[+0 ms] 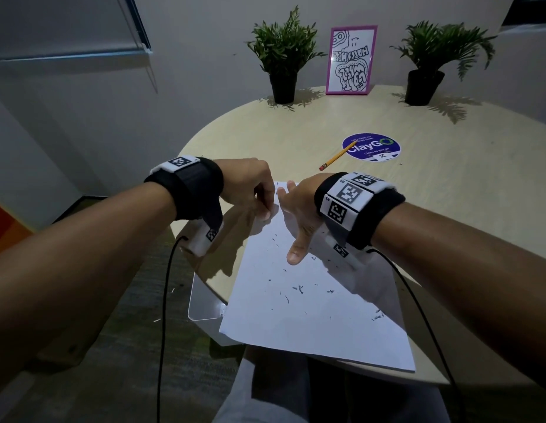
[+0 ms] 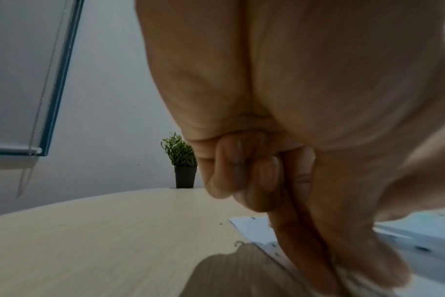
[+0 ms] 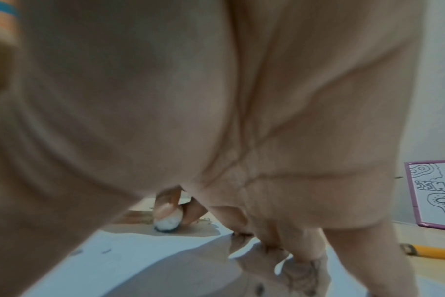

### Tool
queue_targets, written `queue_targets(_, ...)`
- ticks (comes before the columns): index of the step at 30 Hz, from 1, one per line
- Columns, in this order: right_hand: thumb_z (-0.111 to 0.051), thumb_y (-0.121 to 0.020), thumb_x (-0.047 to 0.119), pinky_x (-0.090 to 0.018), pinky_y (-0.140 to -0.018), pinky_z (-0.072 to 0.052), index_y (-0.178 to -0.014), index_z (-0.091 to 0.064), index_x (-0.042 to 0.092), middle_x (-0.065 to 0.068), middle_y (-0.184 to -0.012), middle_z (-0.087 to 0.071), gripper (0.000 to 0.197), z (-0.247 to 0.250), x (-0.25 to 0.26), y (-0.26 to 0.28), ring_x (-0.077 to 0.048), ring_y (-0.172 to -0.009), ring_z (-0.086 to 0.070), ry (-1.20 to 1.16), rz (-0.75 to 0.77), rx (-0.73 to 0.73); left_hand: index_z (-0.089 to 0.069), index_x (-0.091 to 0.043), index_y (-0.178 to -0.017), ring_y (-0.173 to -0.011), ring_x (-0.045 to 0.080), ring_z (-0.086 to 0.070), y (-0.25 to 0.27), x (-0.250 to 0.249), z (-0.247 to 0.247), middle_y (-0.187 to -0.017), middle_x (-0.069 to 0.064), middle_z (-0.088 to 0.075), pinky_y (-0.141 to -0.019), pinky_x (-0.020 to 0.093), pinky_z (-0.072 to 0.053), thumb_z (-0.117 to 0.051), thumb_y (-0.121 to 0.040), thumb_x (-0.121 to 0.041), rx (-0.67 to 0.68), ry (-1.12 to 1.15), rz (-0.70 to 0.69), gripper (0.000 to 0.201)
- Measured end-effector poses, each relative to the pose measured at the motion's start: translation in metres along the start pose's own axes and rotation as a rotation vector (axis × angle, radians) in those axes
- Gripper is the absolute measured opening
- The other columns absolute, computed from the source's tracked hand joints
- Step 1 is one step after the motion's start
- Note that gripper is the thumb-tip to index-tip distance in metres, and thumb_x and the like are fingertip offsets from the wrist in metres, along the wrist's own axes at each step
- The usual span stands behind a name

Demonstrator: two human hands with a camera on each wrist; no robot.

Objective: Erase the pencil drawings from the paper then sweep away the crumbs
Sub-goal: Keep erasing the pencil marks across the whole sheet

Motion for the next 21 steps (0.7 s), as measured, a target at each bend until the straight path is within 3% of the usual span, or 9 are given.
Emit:
queue_targets(5, -0.060, -0.037, 0.093, -0.051, -0.105, -0.044, -0.153, -0.027, 0.008, -0.013, -0.157, -0.037, 0.148, -0.001, -0.003, -0.002, -0.037, -0.134, -0.048, -0.029, -0.015, -0.025, -0.078, -0.026, -0.088, -0.070, -0.001, -0.060, -0.007, 0.000, 0.007, -0.080, -0.014, -0.072, -0.057, 0.008, -0.039, -0.079, -0.084, -0.028, -0.067, -0.044, 0.020, 0.005)
queue_targets(7, -0.056, -0.031, 0.095, -0.053, -0.105, -0.045, -0.155, -0.020, 0.008, -0.014, -0.159, -0.034, 0.155, 0.000, -0.001, 0.001, -0.038, -0.134, -0.048, -0.026, -0.023, -0.011, -0.077, -0.022, -0.090, -0.079, 0.013, -0.064, -0.011, 0.004, 0.014, -0.084, -0.007, -0.072, -0.065, 0.023, -0.050, -0.077, -0.084, -0.032, -0.144, -0.088, 0.094, 0.011)
queue_targets(10, -0.064, -0.043, 0.092, -0.052, -0.106, -0.044, -0.158, -0.012, 0.014, -0.012, -0.162, -0.028, 0.148, 0.001, 0.000, 0.003, -0.038, -0.136, -0.047, -0.048, -0.012, -0.041, -0.076, -0.021, -0.089, -0.079, 0.018, -0.066, -0.008, 0.000, 0.016, -0.083, -0.005, -0.072, -0.071, 0.034, -0.056, -0.079, -0.082, -0.037, -0.167, -0.072, 0.118, 0.017)
queue_targets(11, -0.064, -0.042, 0.094, -0.051, -0.106, -0.045, -0.157, -0.016, 0.016, -0.011, -0.161, -0.031, 0.147, 0.001, 0.000, 0.002, -0.036, -0.134, -0.049, -0.050, -0.003, -0.056, -0.076, -0.022, -0.086, -0.077, 0.017, -0.065, -0.005, -0.005, 0.013, -0.080, -0.005, -0.072, -0.071, 0.033, -0.056, -0.080, -0.081, -0.036, -0.160, -0.031, 0.090, 0.016)
queue_targets(14, -0.055, -0.019, 0.102, -0.048, -0.102, -0.048, -0.153, -0.031, 0.018, -0.012, -0.154, -0.043, 0.160, 0.001, -0.001, -0.001, -0.033, -0.129, -0.055, -0.030, 0.010, -0.033, -0.074, -0.021, -0.080, -0.074, 0.019, -0.064, 0.005, -0.018, 0.006, -0.075, -0.005, -0.071, -0.069, 0.036, -0.056, -0.079, -0.080, -0.033, -0.224, 0.016, 0.050, 0.013)
queue_targets(15, -0.058, -0.021, 0.100, -0.048, -0.104, -0.047, -0.154, -0.027, 0.018, -0.011, -0.157, -0.039, 0.160, 0.000, 0.000, -0.001, -0.033, -0.132, -0.052, -0.037, 0.013, -0.021, -0.073, -0.021, -0.079, -0.075, 0.019, -0.064, 0.008, -0.019, 0.005, -0.076, -0.005, -0.071, -0.069, 0.038, -0.056, -0.078, -0.080, -0.032, -0.267, 0.014, 0.055, 0.012)
queue_targets(17, -0.065, -0.040, 0.094, -0.048, -0.109, -0.043, -0.157, -0.019, 0.014, -0.010, -0.161, -0.030, 0.149, 0.001, 0.000, 0.004, -0.034, -0.137, -0.046, -0.035, 0.007, -0.020, -0.074, -0.021, -0.080, -0.075, 0.017, -0.064, 0.014, -0.017, 0.002, -0.077, -0.006, -0.070, -0.070, 0.039, -0.056, -0.076, -0.081, -0.029, -0.315, 0.021, 0.060, 0.009)
queue_targets(19, -0.068, -0.053, 0.087, -0.048, -0.109, -0.042, -0.157, -0.019, 0.011, -0.011, -0.162, -0.029, 0.138, 0.001, -0.003, 0.003, -0.035, -0.138, -0.045, -0.033, -0.012, -0.022, -0.076, -0.020, -0.081, -0.071, 0.009, -0.061, 0.019, -0.018, -0.002, -0.074, -0.010, -0.070, -0.070, 0.034, -0.055, -0.077, -0.081, -0.023, -0.306, 0.063, 0.007, 0.004)
queue_targets(21, -0.067, -0.053, 0.087, -0.047, -0.108, -0.043, -0.156, -0.024, 0.011, -0.012, -0.160, -0.032, 0.135, 0.000, -0.004, 0.001, -0.035, -0.136, -0.047, -0.036, -0.020, -0.008, -0.078, -0.020, -0.082, -0.066, -0.001, -0.058, 0.029, -0.028, -0.007, -0.072, -0.012, -0.070, -0.065, 0.023, -0.050, -0.079, -0.081, -0.022, -0.253, 0.081, -0.068, 0.002)
Point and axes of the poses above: each hand's wrist, its own y-axis away from the middle knuckle, its own z-axis out of the back of the hand, x = y × z, the point moved 6 cm from there along -y, towards the middle knuckle
